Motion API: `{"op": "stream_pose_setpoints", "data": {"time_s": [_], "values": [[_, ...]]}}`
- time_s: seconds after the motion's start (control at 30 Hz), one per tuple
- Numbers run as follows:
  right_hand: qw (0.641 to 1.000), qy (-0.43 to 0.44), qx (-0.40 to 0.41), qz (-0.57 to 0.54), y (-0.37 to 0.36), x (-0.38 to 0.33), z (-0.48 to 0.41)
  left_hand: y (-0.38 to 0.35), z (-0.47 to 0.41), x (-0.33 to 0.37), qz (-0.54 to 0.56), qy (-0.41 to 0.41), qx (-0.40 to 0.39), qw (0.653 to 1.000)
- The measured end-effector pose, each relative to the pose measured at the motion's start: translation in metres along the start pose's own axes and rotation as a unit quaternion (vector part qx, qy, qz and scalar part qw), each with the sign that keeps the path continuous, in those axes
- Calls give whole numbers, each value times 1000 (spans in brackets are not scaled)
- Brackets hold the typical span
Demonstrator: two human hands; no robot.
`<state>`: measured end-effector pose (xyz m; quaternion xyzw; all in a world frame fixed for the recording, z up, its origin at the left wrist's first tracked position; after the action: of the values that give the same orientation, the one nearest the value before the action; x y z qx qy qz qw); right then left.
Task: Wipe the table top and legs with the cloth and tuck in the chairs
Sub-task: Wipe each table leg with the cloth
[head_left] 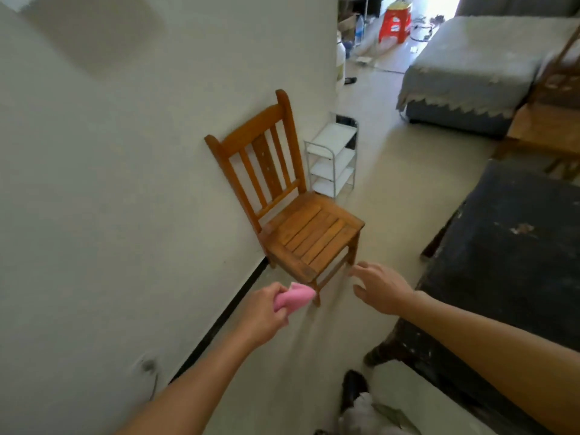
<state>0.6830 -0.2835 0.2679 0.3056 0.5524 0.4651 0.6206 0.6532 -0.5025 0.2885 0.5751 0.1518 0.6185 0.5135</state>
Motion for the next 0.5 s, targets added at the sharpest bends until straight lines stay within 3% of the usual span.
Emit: {"op": "stream_pose_setpoints", "data": {"time_s": [0.23,0.5], "values": [[991,-120,39,-50,-7,56,-54,-13,-114,24,-39,-78,-91,992],[968,-181,83,-151,-18,62,-96,-33,-199,24,-46,-83,-194,976]]}}
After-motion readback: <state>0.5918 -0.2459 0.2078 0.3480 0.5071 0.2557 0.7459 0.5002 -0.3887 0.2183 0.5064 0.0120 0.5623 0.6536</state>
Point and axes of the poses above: each hand's wrist, its own z-axis away from the middle knuckle, its own y-axis out of the back of the hand, x = y × z, the point moved 9 cm from there along -z, towards the middle knuckle, and after that the axes turned 1 degree about z, right-handed, at the moved point
